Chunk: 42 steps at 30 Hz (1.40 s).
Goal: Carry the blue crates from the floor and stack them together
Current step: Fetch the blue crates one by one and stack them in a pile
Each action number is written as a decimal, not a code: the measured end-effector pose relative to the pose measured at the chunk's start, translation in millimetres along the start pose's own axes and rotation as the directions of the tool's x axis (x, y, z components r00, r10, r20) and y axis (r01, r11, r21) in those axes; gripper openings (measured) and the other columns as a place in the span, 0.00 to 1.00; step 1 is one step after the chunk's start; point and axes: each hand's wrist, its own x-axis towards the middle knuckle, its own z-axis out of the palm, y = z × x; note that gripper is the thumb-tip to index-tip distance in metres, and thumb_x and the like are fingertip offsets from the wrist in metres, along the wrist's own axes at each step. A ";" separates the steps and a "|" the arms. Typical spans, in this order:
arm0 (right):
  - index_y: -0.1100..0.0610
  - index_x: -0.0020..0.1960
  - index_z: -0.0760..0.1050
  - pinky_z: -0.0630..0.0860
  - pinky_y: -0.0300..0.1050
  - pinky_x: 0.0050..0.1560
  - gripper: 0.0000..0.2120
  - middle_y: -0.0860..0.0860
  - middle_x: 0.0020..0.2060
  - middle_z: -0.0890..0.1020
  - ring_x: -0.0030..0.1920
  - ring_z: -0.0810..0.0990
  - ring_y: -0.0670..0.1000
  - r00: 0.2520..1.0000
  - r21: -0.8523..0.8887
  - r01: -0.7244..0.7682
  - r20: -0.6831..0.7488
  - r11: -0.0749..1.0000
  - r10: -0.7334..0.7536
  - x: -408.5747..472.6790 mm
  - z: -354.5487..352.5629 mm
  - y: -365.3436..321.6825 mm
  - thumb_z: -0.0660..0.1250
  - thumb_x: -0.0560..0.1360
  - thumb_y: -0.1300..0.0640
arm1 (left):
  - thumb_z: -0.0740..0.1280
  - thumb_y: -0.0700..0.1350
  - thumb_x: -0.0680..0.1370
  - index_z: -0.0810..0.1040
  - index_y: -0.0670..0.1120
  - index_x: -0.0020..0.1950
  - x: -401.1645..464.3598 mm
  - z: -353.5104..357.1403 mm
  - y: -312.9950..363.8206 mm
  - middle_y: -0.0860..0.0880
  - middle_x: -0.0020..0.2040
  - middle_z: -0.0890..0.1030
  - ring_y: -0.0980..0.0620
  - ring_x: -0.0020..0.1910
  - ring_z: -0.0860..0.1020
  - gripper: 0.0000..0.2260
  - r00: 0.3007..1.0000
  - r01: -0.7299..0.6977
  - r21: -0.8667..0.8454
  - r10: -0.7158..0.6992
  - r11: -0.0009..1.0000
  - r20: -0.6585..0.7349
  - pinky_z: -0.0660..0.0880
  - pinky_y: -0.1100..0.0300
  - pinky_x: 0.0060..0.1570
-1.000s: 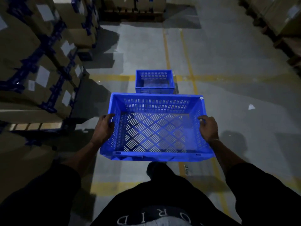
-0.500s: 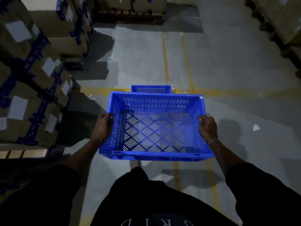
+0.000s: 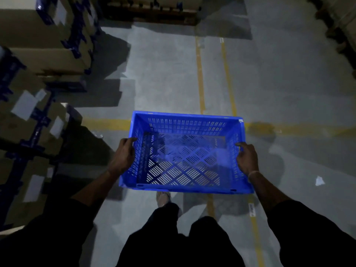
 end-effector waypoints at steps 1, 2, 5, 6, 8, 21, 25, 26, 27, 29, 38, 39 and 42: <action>0.60 0.60 0.79 0.72 0.52 0.54 0.21 0.65 0.51 0.74 0.51 0.77 0.68 1.000 0.005 -0.007 0.006 1.000 0.007 17.8 9.0 -2.9 0.60 0.72 0.73 | 0.64 0.33 0.79 0.69 0.41 0.74 21.2 2.4 -2.7 0.36 0.66 0.71 0.37 0.57 0.78 0.23 1.000 0.004 0.007 -0.004 1.000 0.015 0.75 0.50 0.57; 0.60 0.61 0.78 0.72 0.52 0.54 0.21 0.65 0.51 0.74 0.51 0.77 0.68 1.000 0.010 -0.017 0.018 1.000 0.017 35.7 18.6 -4.7 0.60 0.71 0.73 | 0.64 0.32 0.78 0.69 0.41 0.74 41.8 6.4 -6.4 0.35 0.67 0.70 0.36 0.58 0.78 0.23 0.999 0.011 0.010 -0.012 1.000 0.032 0.75 0.49 0.57; 0.59 0.62 0.77 0.72 0.51 0.55 0.24 0.64 0.52 0.73 0.51 0.77 0.68 0.997 0.006 -0.035 0.069 0.999 0.034 91.7 55.4 0.4 0.62 0.69 0.74 | 0.64 0.32 0.78 0.68 0.40 0.75 100.4 30.8 -22.6 0.34 0.69 0.69 0.35 0.60 0.78 0.25 0.996 0.047 0.003 -0.047 0.999 0.073 0.76 0.48 0.57; 0.59 0.63 0.77 0.72 0.51 0.55 0.26 0.64 0.52 0.73 0.50 0.77 0.68 0.996 0.002 -0.032 0.084 0.999 0.032 111.3 70.2 5.7 0.63 0.67 0.74 | 0.64 0.32 0.77 0.68 0.40 0.75 119.4 42.6 -29.1 0.35 0.70 0.69 0.35 0.60 0.78 0.25 0.995 0.055 0.000 -0.054 0.999 0.084 0.75 0.49 0.58; 0.59 0.64 0.76 0.73 0.52 0.55 0.27 0.63 0.53 0.72 0.50 0.77 0.68 0.992 -0.011 -0.044 0.118 0.999 0.045 148.9 102.4 16.8 0.63 0.67 0.73 | 0.64 0.32 0.76 0.67 0.40 0.75 154.9 70.2 -45.6 0.36 0.71 0.69 0.36 0.58 0.78 0.26 0.991 0.083 -0.003 -0.082 0.997 0.107 0.74 0.51 0.57; 0.57 0.72 0.68 0.70 0.62 0.60 0.29 0.64 0.66 0.67 0.60 0.71 0.69 0.960 -0.086 -0.014 0.279 0.996 0.038 314.5 295.7 99.4 0.66 0.72 0.67 | 0.63 0.38 0.68 0.66 0.56 0.73 303.1 238.4 -168.7 0.40 0.74 0.67 0.38 0.56 0.80 0.33 0.965 0.187 -0.168 -0.149 0.968 0.218 0.79 0.43 0.56; 0.54 0.72 0.67 0.71 0.65 0.59 0.28 0.61 0.66 0.66 0.60 0.71 0.69 0.957 -0.110 -0.032 0.282 0.993 0.062 331.5 320.0 107.3 0.65 0.73 0.67 | 0.65 0.32 0.72 0.67 0.49 0.75 321.2 256.5 -179.3 0.40 0.75 0.66 0.38 0.54 0.81 0.33 0.964 0.188 -0.151 -0.153 0.971 0.216 0.79 0.44 0.53; 0.54 0.72 0.67 0.72 0.65 0.58 0.28 0.61 0.66 0.66 0.59 0.71 0.69 0.959 -0.113 -0.030 0.277 0.993 0.060 333.0 324.1 108.0 0.64 0.74 0.67 | 0.64 0.32 0.72 0.67 0.48 0.75 323.6 258.1 -180.3 0.40 0.75 0.66 0.37 0.55 0.80 0.32 0.966 0.179 -0.157 -0.144 0.971 0.215 0.79 0.43 0.53; 0.53 0.71 0.67 0.72 0.64 0.56 0.28 0.60 0.66 0.66 0.58 0.71 0.69 0.962 -0.112 -0.021 0.269 0.993 0.050 334.1 328.1 109.1 0.64 0.74 0.68 | 0.64 0.32 0.73 0.67 0.47 0.75 325.8 259.2 -180.8 0.40 0.75 0.66 0.37 0.58 0.79 0.31 0.968 0.174 -0.143 -0.143 0.974 0.207 0.78 0.42 0.55; 0.52 0.71 0.67 0.73 0.63 0.54 0.28 0.60 0.67 0.65 0.57 0.71 0.69 0.968 -0.113 -0.004 0.248 0.994 0.032 334.4 332.7 109.4 0.63 0.74 0.69 | 0.63 0.34 0.74 0.67 0.44 0.76 328.0 258.1 -180.8 0.38 0.75 0.67 0.36 0.63 0.76 0.29 0.973 0.158 -0.098 -0.138 0.983 0.187 0.76 0.40 0.60; 0.56 0.74 0.64 0.73 0.61 0.53 0.30 0.60 0.68 0.63 0.56 0.72 0.67 0.951 -0.122 0.018 0.308 0.992 0.020 315.1 329.6 112.4 0.63 0.74 0.72 | 0.66 0.33 0.75 0.68 0.43 0.75 319.2 250.3 -189.9 0.37 0.74 0.69 0.35 0.66 0.75 0.28 0.961 0.110 -0.049 -0.093 0.993 0.260 0.75 0.42 0.62; 0.55 0.74 0.64 0.73 0.60 0.52 0.30 0.60 0.69 0.63 0.56 0.71 0.67 0.953 -0.119 0.023 0.304 0.993 0.015 314.9 330.8 112.8 0.63 0.74 0.71 | 0.65 0.32 0.76 0.68 0.45 0.75 318.0 250.4 -189.6 0.39 0.74 0.69 0.35 0.67 0.74 0.28 0.963 0.096 -0.063 -0.077 0.993 0.260 0.75 0.42 0.62; 0.54 0.74 0.64 0.73 0.57 0.50 0.31 0.59 0.69 0.62 0.56 0.71 0.68 0.962 -0.135 0.043 0.273 0.990 -0.005 315.9 335.7 114.3 0.63 0.74 0.71 | 0.60 0.44 0.77 0.65 0.52 0.76 315.8 252.7 -191.1 0.50 0.76 0.65 0.40 0.68 0.74 0.26 0.975 -0.076 -0.040 0.083 0.996 0.206 0.76 0.41 0.62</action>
